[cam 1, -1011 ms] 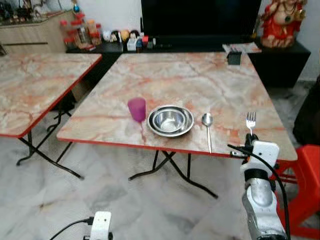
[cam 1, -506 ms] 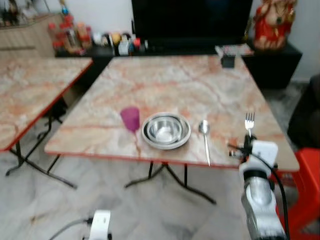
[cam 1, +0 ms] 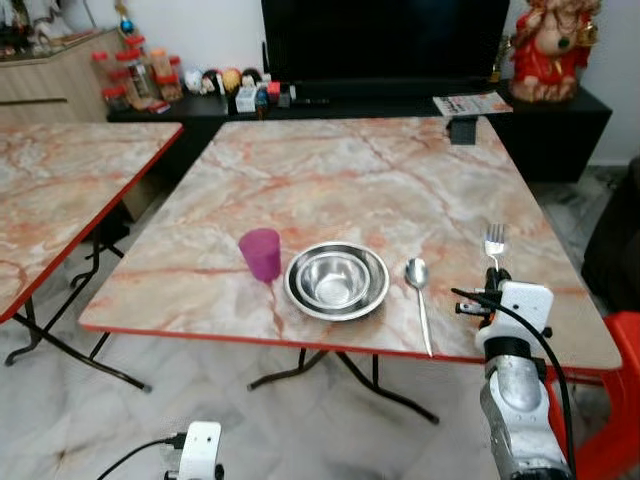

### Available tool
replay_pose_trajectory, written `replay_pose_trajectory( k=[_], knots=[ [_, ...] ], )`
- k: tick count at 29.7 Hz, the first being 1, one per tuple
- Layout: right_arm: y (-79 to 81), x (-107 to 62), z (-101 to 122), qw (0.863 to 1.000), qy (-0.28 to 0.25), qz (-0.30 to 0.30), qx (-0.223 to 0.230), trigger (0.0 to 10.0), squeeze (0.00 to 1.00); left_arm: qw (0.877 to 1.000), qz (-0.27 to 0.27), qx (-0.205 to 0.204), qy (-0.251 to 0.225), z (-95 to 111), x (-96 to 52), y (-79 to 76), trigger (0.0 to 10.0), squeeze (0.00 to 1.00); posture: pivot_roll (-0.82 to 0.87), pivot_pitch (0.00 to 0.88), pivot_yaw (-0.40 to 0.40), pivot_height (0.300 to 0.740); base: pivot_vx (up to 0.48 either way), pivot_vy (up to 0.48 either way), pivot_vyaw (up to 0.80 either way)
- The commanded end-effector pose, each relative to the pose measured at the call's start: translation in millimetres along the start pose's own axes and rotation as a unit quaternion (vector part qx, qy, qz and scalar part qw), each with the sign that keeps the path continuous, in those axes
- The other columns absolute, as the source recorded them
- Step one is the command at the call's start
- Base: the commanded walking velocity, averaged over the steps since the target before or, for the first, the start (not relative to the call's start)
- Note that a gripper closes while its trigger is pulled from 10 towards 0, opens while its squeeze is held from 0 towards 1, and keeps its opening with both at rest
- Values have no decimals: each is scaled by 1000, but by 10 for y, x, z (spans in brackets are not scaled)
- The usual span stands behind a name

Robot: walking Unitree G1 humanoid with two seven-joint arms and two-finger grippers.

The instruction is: Setting the table

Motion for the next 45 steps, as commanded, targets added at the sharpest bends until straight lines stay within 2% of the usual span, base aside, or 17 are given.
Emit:
replay_pose_trajectory(
  k=[1, 11, 21, 24, 29, 35, 38, 45],
  knots=[
    [76, 10, 41, 1000, -5, 12, 5, 10000, 0, 1000, 3, 1, 0, 0, -1, 30, 10000, 0, -95, 0, 36, 740, 274, 0, 0],
    [42, 2, 29, 1000, -3, 8, 2, 10000, 0, 1000, 3, -1, 3, -18, -5, 33, 10000, 0, -96, 0, 37, 740, 270, 0, 0],
    [-9, -35, 13, 1000, 1, 4, -2, 10000, 0, 1000, 1, -4, -1, -13, -6, 30, 10000, 0, -97, 0, 38, 740, 0, 0, 0],
    [-95, -109, -79, 1000, 22, -5, -7, 10000, 0, 1000, 0, -4, -1, -8, -4, 27, 10000, 0, -101, 0, 40, 740, 0, 0, 0],
    [-168, -120, -99, 999, 37, -12, -12, 10000, 0, 1000, -2, -4, 0, -13, -5, 24, 10000, 0, -106, 0, 43, 740, 0, 0, 0],
    [-297, -61, -137, 998, 62, -23, -22, 10000, 0, 1000, -4, -2, 1, -11, -4, 17, 10000, 0, -111, 0, 48, 740, 0, 0, 0],
    [-382, 31, -105, 997, 67, -32, -9, 10000, 0, 1000, -4, -2, 2, -14, -4, 18, 10000, 0, -109, 0, 49, 740, 0, 0, 0],
    [-398, 173, -77, 997, 79, -12, -16, 10000, 0, 1000, -3, -3, 3, -18, -4, 20, 10000, 0, -100, 0, 45, 740, 0, 0, 0]
  ],
)
Point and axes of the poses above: a point about 5 cm out from each wrist's last joint towards the gripper, its own x axis pointing out of the wrist towards the gripper, its own z axis along the axis of the wrist's last joint, y = z × x, the point moved 1 cm from there along x, pointing out of the wrist towards the gripper, and after that the axes turned 1 degree about -x, right-handed, at the moved point
